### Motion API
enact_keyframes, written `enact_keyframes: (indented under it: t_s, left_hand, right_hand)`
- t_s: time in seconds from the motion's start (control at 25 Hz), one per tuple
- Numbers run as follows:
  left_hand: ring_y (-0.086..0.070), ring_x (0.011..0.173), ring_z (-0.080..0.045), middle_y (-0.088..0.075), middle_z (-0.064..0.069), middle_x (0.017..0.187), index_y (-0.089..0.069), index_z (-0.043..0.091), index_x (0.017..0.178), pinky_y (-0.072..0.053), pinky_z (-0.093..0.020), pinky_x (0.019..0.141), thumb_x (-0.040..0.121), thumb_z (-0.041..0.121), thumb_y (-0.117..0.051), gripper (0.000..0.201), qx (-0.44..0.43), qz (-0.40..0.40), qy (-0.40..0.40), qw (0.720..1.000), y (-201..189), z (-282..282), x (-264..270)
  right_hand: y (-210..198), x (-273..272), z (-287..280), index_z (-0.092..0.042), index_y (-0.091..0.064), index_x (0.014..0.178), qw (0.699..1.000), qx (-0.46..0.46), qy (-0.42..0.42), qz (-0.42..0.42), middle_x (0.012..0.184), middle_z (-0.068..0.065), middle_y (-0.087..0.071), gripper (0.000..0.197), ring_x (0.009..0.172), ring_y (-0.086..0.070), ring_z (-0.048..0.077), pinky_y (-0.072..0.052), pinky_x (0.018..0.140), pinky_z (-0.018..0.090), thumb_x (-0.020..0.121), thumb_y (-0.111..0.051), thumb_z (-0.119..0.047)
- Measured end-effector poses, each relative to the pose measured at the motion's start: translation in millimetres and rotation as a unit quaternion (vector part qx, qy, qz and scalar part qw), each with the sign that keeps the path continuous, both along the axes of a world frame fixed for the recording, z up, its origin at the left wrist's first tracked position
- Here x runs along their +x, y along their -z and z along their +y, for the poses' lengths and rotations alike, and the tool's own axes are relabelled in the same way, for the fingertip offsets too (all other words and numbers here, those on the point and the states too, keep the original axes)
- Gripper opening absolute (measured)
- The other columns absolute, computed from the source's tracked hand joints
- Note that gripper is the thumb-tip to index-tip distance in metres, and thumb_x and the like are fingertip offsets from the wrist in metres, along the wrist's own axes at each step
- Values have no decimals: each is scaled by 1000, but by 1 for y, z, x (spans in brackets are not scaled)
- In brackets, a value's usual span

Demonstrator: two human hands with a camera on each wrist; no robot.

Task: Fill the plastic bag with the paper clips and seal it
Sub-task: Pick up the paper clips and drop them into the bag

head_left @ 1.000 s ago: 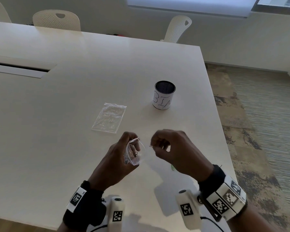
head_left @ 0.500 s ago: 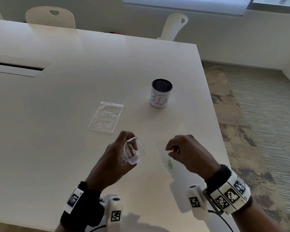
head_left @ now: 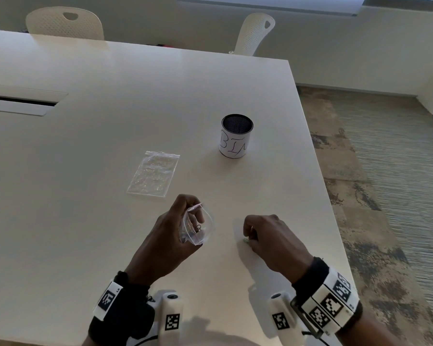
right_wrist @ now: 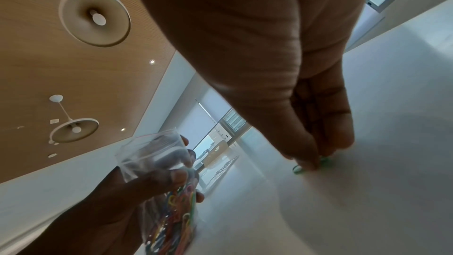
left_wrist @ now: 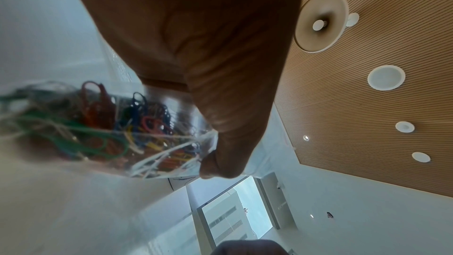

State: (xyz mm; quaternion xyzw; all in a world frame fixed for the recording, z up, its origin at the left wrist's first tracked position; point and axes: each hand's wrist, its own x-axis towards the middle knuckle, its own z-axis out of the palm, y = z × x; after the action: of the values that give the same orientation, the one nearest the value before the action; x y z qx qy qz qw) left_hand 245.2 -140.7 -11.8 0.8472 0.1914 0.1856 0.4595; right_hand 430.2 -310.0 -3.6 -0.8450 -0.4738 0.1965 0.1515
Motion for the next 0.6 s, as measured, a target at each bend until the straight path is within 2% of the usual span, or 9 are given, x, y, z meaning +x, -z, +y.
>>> enact_keyframes:
  t_s: [0.12, 0.28, 0.4, 0.48, 0.56, 0.6]
  left_hand:
    - [-70, 89, -19, -69, 7, 101, -52, 28, 115, -61, -37, 74, 82, 6, -83, 51, 0, 0, 1, 1000, 0, 0, 0]
    - [-70, 90, -20, -68, 6, 101, -52, 26, 117, -60, -39, 73, 82, 7, -84, 51, -6, -1, 1, 1000, -1, 0, 0]
    - [-69, 90, -20, -68, 6, 102, -52, 26, 116, -60, -38, 71, 82, 7, -84, 51, -5, -6, -2, 1000, -1, -1, -1]
    - [-69, 89, -20, -69, 6, 100, -52, 27, 116, -59, -38, 73, 81, 6, -84, 52, 1, -8, -4, 1000, 0, -1, -1]
    - [-70, 87, -20, -69, 6, 99, -51, 28, 116, -59, -38, 72, 80, 7, -84, 54, 2, -6, -4, 1000, 1, -1, 0]
    - [-70, 86, -20, -70, 6, 98, -51, 29, 116, -60, -38, 71, 80, 7, -84, 54, -1, -6, -3, 1000, 1, -1, -1]
  right_hand:
    - [3, -6, 4, -16, -63, 103, 999, -37, 5, 3, 102, 7, -70, 15, 97, -64, 29, -53, 81, 36, 88, -65, -17]
    - [-5, -15, 4, -18, -67, 97, 1000, -27, -1, 10, 100, 2, -64, 10, 92, -61, 23, -44, 74, 29, 90, -61, -15]
    - [-27, -18, 5, -22, -64, 89, 994, 96, 17, 40, 87, -4, -65, 9, 77, -60, 15, -48, 69, 28, 90, -63, -13]
    - [-49, -24, 8, -21, -67, 87, 976, 201, 29, 76, 77, -6, -68, 11, 70, -63, 11, -53, 67, 26, 89, -69, -11]
    - [-68, -36, 14, -19, -71, 86, 963, 248, 16, 104, 74, -6, -70, 11, 69, -65, 12, -54, 66, 24, 87, -75, -9]
    - [-73, -43, 19, -18, -72, 86, 960, 256, 1, 112, 74, -6, -71, 10, 69, -66, 12, -55, 67, 26, 87, -76, -9]
